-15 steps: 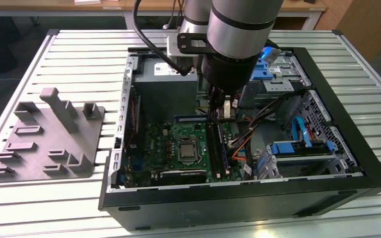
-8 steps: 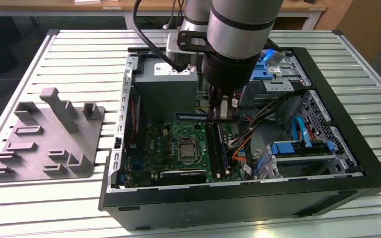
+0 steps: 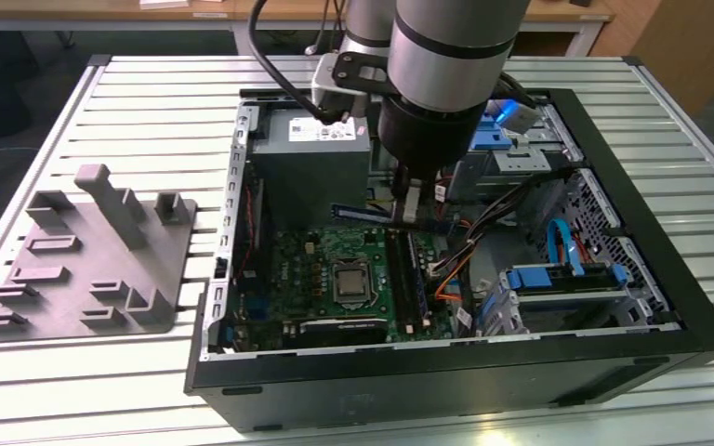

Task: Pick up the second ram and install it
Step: 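Insert the second ram into the second slot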

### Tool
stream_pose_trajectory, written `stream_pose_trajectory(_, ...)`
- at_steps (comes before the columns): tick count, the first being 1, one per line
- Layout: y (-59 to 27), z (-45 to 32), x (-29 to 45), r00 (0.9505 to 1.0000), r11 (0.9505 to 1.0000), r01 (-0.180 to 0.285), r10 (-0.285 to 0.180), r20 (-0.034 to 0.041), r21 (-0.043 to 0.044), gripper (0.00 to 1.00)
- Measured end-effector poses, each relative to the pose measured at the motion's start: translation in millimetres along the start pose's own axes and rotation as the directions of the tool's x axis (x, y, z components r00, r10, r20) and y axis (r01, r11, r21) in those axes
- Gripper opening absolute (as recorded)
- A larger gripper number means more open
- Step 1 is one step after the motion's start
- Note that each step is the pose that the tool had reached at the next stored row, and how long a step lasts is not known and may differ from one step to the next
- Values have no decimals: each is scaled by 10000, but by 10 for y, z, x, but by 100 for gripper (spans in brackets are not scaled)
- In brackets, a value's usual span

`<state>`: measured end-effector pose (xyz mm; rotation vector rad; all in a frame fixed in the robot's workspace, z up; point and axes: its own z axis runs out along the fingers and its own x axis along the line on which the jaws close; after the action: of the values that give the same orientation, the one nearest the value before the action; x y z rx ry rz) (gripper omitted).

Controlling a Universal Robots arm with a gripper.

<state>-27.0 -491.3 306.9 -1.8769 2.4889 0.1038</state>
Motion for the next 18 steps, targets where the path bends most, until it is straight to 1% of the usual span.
stream_pose_trajectory(3,0,3,0,9990,9990,-445,445,13,27,14)
stream_pose_trajectory(7,0,7,0,9952,9951,-983,983,26,61,14)
stream_pose_trajectory(14,0,11,1,9833,9832,-1822,1821,55,110,14)
stream_pose_trajectory(16,0,12,1,9790,9789,-2038,2037,66,121,14)
stream_pose_trajectory(18,0,13,1,9737,9736,-2278,2277,77,134,14)
